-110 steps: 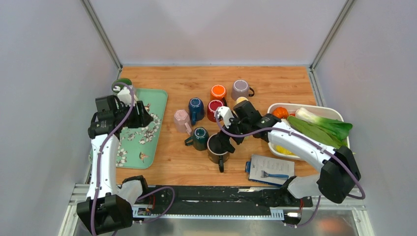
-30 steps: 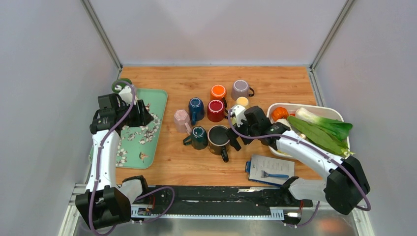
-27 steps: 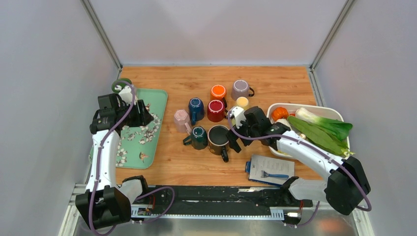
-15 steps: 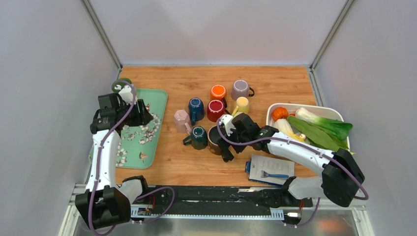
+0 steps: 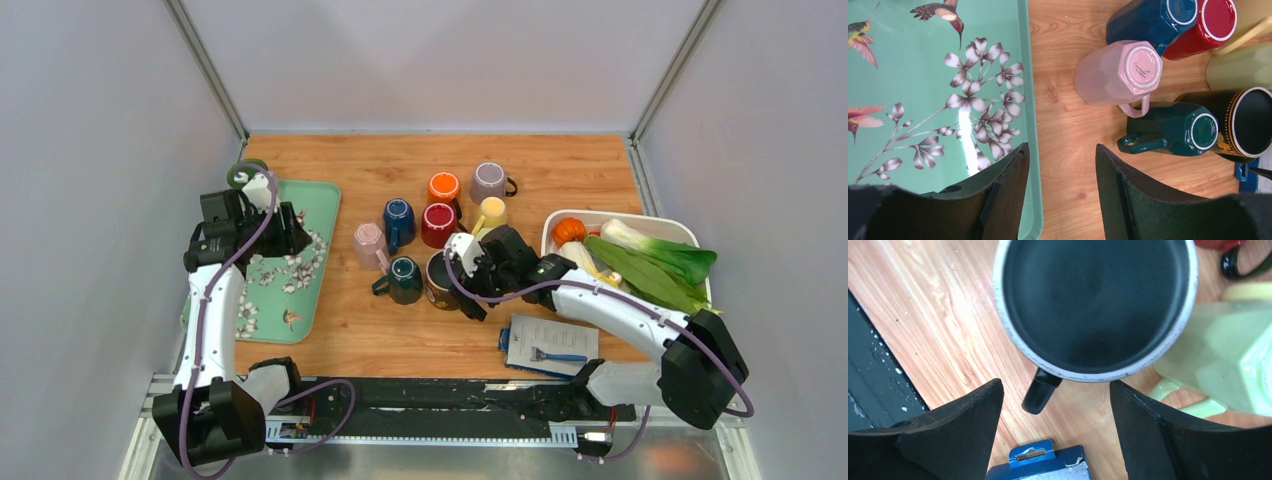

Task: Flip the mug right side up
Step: Turn over the cup at the center of the board.

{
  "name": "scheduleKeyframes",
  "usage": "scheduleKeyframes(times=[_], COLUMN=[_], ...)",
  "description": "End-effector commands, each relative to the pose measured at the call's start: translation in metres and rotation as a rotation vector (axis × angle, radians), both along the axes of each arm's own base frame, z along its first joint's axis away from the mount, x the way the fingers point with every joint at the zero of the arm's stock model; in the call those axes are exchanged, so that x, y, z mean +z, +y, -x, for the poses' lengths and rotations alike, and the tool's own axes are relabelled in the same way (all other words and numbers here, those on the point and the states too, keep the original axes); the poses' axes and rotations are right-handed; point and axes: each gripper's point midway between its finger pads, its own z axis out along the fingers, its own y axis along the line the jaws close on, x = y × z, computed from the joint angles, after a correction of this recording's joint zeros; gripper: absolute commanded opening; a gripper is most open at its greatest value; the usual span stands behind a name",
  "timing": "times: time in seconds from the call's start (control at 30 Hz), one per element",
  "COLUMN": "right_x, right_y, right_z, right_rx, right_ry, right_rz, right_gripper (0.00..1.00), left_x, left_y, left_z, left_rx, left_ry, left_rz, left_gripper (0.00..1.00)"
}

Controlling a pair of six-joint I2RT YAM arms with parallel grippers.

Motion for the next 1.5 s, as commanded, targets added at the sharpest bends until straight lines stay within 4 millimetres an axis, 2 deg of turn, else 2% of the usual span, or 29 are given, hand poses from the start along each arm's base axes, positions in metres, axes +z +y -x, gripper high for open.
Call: scheduleKeyframes(times=[0.0, 0.13, 0.27, 0.4, 0.53, 0.7, 0.87, 0.9, 0.93, 1.0, 1.07, 1.2, 1.3, 1.47], right_x=[0.004, -0.006, -0.016, -0.025, -0.032, -0.027, -0.018, -0.014, -0.011, 0.002, 0.023, 0.069, 0.099, 0.128], right_y=[0.015, 0.017, 0.012, 0.021, 0.017, 0.005, 0.001, 0.001, 0.0, 0.0, 0.0, 0.004, 0.01, 0.013], right_z=[0.007, 0.001, -0.019, -0.012, -0.006, -0.003, 0.003, 0.002, 0.002, 0.0, -0.006, 0.006, 0.011, 0.013], right_rx=[0.194, 0.113, -0.096, -0.089, -0.077, -0.075, -0.03, -0.024, -0.016, 0.0, -0.011, 0.048, 0.076, 0.107], right_ry=[-0.066, -0.053, -0.043, 0.024, 0.029, -0.014, -0.034, -0.039, -0.04, -0.052, -0.06, 0.055, 0.096, 0.161], right_rz=[-0.054, -0.074, -0.07, -0.102, -0.091, -0.078, -0.07, -0.068, -0.067, -0.065, -0.086, -0.229, -0.312, -0.441], right_gripper=[0.81, 0.78, 0.78, 0.75, 0.56, 0.37, 0.08, 0.02, 0.0, 0.0, 0.0, 0.0, 0.0, 0.0], left_x=[0.021, 0.032, 0.045, 0.056, 0.06, 0.062, 0.067, 0.068, 0.073, 0.079, 0.085, 0.092, 0.102, 0.126], left_y=[-0.004, -0.004, -0.001, 0.0, 0.0, -0.001, -0.009, -0.011, -0.017, -0.026, -0.037, -0.061, -0.07, -0.09], left_z=[-0.008, -0.012, -0.013, -0.012, -0.011, -0.011, -0.016, -0.017, -0.019, -0.021, -0.021, -0.013, -0.008, -0.003], left_rx=[-0.05, -0.055, -0.073, -0.087, -0.097, -0.11, -0.151, -0.165, -0.188, -0.248, -0.314, -0.469, -0.525, -0.643], left_ry=[-0.075, -0.093, -0.125, -0.158, -0.177, -0.198, -0.222, -0.23, -0.243, -0.274, -0.309, -0.401, -0.508, -0.724], left_rz=[-0.017, -0.031, -0.071, -0.103, -0.115, -0.123, -0.123, -0.126, -0.128, -0.146, -0.165, -0.219, -0.295, -0.435], left_gripper=[0.59, 0.59, 0.59, 0.59, 0.59, 0.58, 0.58, 0.58, 0.59, 0.58, 0.58, 0.6, 0.61, 0.62])
